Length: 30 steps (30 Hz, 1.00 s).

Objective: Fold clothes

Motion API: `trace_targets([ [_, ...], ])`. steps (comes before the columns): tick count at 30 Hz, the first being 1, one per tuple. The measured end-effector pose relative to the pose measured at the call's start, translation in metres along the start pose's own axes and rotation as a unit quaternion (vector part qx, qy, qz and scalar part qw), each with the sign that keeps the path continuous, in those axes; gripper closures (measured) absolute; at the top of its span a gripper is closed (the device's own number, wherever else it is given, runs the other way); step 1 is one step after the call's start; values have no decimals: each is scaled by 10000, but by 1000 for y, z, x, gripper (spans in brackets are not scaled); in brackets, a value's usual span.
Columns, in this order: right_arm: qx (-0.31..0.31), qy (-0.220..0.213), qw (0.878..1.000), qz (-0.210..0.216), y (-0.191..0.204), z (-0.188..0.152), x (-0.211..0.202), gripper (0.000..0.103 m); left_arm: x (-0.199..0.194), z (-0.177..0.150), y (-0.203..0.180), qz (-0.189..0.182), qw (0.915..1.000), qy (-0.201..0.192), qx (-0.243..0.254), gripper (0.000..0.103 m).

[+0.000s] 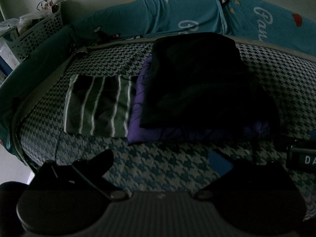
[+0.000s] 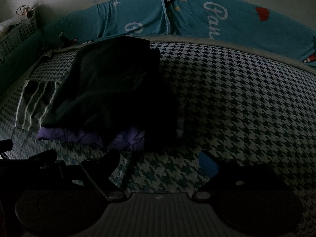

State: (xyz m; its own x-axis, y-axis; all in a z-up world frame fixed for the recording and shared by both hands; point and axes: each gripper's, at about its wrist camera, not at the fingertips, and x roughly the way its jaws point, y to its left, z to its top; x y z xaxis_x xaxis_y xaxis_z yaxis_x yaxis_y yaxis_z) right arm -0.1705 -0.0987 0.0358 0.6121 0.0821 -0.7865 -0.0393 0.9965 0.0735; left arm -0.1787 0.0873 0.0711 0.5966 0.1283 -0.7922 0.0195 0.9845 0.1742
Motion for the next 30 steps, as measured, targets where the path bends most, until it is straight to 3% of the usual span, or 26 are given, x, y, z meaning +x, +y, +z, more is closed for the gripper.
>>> trace_targets([
  [30,-74,-148,9997,191,6,-1,-1,16,-11,-4,5,-47,10000,-50,-60,0],
])
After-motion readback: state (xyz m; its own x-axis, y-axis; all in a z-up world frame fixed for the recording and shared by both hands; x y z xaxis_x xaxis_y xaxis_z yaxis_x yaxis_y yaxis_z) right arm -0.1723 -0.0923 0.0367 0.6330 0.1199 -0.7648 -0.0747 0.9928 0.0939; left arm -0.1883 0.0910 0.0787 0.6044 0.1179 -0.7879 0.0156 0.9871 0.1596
